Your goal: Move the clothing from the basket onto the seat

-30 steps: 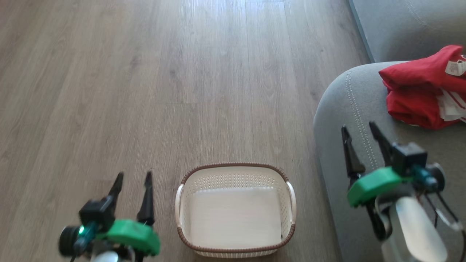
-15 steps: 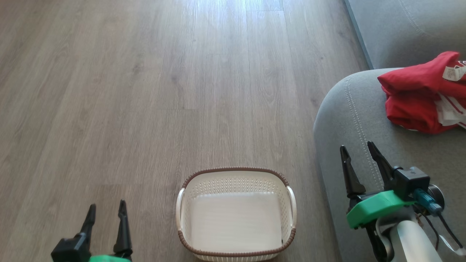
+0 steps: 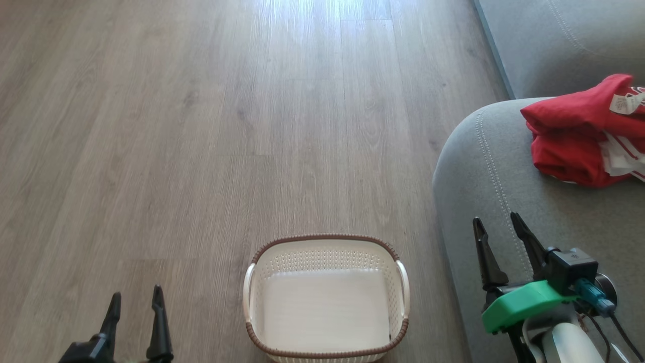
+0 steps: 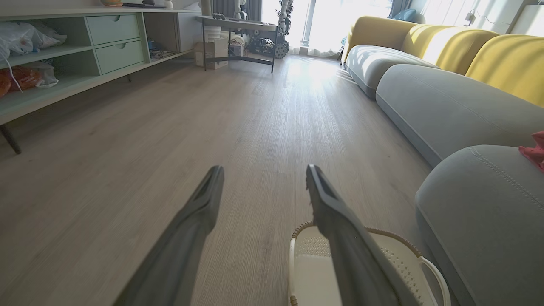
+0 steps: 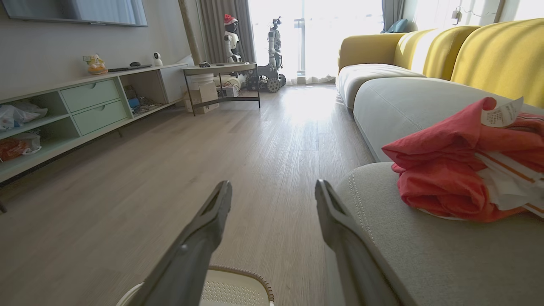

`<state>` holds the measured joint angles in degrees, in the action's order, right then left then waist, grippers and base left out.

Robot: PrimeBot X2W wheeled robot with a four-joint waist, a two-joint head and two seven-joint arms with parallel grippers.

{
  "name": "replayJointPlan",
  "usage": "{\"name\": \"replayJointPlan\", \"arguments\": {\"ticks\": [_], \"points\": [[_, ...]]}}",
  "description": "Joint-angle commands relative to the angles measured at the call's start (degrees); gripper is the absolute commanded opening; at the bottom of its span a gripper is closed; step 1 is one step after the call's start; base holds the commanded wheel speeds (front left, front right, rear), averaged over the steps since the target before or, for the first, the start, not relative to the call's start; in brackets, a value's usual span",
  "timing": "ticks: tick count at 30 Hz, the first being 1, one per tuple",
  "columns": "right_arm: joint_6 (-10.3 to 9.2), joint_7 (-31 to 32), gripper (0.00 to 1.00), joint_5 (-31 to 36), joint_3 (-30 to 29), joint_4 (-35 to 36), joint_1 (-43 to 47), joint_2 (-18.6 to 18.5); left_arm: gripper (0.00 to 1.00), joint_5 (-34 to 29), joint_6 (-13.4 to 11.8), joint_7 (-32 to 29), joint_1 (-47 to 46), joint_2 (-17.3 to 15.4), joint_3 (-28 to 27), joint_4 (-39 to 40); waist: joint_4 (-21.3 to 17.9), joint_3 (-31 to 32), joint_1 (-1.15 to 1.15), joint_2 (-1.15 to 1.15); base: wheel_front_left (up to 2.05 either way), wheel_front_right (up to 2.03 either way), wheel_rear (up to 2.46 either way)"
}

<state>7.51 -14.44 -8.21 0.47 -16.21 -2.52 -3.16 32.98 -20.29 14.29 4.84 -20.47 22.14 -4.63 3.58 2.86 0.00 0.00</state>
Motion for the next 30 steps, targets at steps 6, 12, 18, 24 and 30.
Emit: {"name": "replayJointPlan", "arguments": {"ticks": [6,12,18,24,30], "points": [[-0.02,-0.4,1.00,-0.8,1.1,2.3,-0.4,0.3,1.00,-1.5,1.0,0.7,-1.3,0.0,-4.0,0.8,-0.5,0.4,0.00,0.00,0.00,0.00,0.00],[-0.02,-0.4,1.00,-1.2,1.2,2.2,-0.1,0.3,1.00,-2.1,1.9,0.7,-1.3,0.7,-4.8,0.0,-0.7,0.5,0.00,0.00,0.00,0.00,0.00],[-0.02,-0.5,1.00,-1.5,1.4,1.9,-0.1,0.3,1.00,-2.6,2.7,0.7,-1.3,1.3,-5.4,-0.5,-0.6,0.5,0.00,0.00,0.00,0.00,0.00],[-0.02,-0.5,1.00,-1.6,1.5,1.5,-0.3,0.3,1.00,-2.9,3.2,0.7,-1.4,1.7,-5.5,-1.1,-0.5,0.4,0.00,0.00,0.00,0.00,0.00],[-0.02,-0.5,1.00,-1.8,1.6,1.1,-0.5,0.3,1.00,-3.0,3.4,0.7,-1.8,1.9,-5.5,-1.5,-0.5,0.4,0.00,0.00,0.00,0.00,0.00]]}}
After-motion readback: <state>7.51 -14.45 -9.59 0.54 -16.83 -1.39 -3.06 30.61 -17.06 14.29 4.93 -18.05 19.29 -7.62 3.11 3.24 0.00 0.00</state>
